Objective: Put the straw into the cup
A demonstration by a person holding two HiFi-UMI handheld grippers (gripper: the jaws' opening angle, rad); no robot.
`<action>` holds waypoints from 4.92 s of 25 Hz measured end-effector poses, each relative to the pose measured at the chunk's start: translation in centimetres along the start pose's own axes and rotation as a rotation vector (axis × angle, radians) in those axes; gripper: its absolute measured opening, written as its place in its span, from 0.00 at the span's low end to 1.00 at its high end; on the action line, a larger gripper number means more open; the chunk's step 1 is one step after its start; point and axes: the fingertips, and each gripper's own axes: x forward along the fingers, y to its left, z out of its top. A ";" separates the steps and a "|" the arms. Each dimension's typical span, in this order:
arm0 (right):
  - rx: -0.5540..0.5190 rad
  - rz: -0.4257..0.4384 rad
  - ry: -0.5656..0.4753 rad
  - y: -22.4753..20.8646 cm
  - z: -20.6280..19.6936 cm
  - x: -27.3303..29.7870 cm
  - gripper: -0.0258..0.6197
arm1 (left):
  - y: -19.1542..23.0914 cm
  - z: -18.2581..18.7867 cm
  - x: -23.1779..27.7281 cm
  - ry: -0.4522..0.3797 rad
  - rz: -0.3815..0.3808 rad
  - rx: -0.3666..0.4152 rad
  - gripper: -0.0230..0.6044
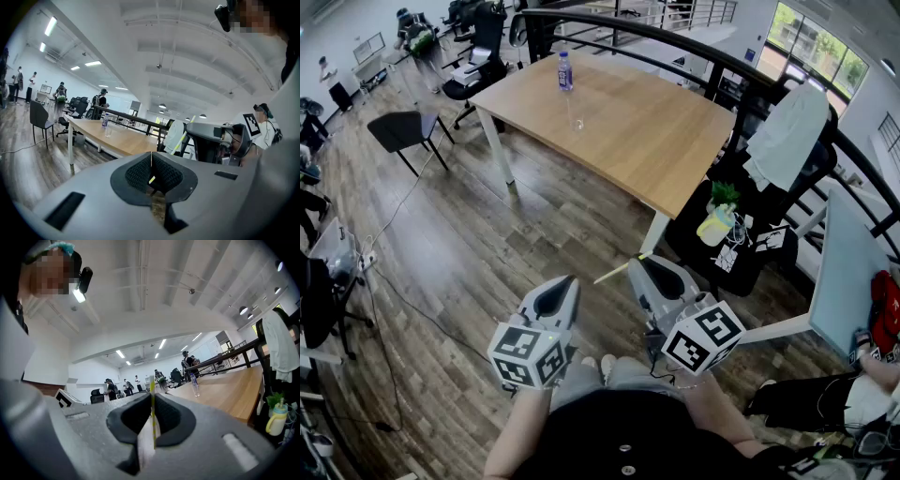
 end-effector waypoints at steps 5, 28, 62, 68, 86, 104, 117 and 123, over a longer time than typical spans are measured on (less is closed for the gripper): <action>-0.001 0.026 0.012 0.3 0.1 -0.1 0.07 | -0.4 0.3 -0.2 -0.003 0.010 -0.011 0.07; 0.042 0.072 0.012 -2.1 -0.8 -0.3 0.07 | 0.2 -0.6 1.9 -0.015 0.067 -0.090 0.07; 0.082 -0.023 -0.028 -12.6 0.7 24.1 0.07 | 21.5 7.9 17.1 0.026 -0.034 -0.119 0.07; 0.069 -0.037 -0.025 -13.0 0.3 29.0 0.07 | 25.9 9.0 18.9 0.036 -0.062 -0.117 0.07; 0.098 -0.013 0.036 -15.2 -1.3 37.9 0.07 | 32.9 9.7 22.4 0.072 -0.065 -0.170 0.07; 0.074 0.046 0.006 -26.4 4.0 51.4 0.07 | 41.5 17.2 36.2 0.031 -0.025 -0.152 0.07; 0.087 0.064 -0.049 -33.9 6.5 56.1 0.07 | 43.7 20.6 44.5 0.001 -0.021 -0.159 0.07; 0.104 0.047 -0.088 -36.1 7.7 56.7 0.07 | 44.1 21.4 46.1 -0.004 -0.024 -0.171 0.07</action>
